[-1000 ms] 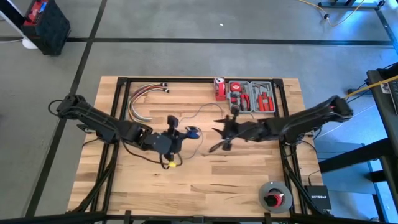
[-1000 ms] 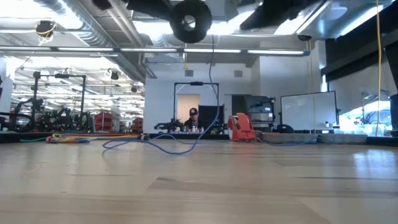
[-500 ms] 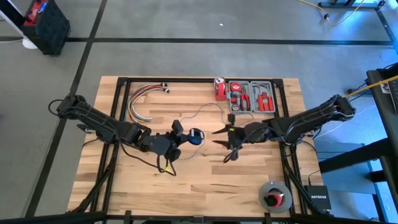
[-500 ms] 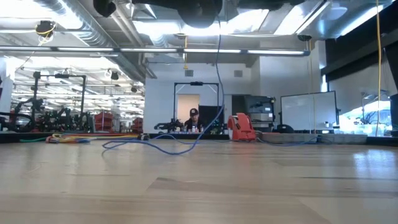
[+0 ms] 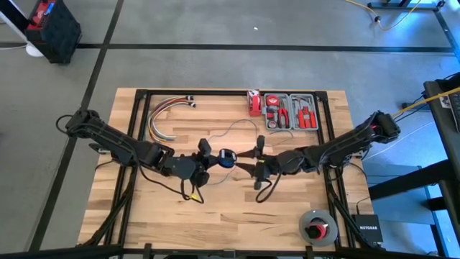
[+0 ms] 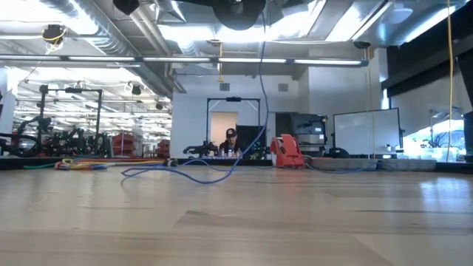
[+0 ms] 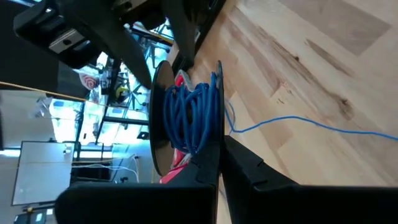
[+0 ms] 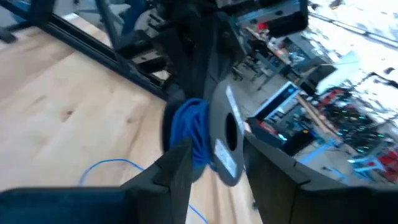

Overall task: Coil cords
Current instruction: Coil the blue wire on the black spool

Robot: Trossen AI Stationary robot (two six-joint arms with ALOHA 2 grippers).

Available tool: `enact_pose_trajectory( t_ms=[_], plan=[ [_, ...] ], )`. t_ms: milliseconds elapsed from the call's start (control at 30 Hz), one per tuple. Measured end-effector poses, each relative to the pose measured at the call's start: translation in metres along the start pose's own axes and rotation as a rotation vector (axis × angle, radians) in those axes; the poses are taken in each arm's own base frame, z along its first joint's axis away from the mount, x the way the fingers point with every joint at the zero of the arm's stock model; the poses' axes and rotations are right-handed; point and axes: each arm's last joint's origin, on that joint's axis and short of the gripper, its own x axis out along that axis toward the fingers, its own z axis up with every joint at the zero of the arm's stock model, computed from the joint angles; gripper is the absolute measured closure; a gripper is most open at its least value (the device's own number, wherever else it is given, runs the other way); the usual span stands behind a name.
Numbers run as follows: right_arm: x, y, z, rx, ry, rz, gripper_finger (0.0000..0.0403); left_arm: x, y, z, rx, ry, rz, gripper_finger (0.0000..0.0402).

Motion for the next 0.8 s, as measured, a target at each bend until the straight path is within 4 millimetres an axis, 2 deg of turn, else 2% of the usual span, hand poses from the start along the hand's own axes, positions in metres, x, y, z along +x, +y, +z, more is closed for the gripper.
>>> enact_pose_trajectory(
  t_ms=[333,800],
  plan=[
    [0.004,-0.004,0.001,0.010,-0.038,-0.029,0.0265,-0.001,-0.001,0.001,-0.014,-0.004,-0.001,0.0400],
    [0.009,-0.012,-0.003,0.028,-0.066,0.017,0.0390,-0.001,0.000,0.002,-0.031,-0.015,0.005,0.0399]
  ],
)
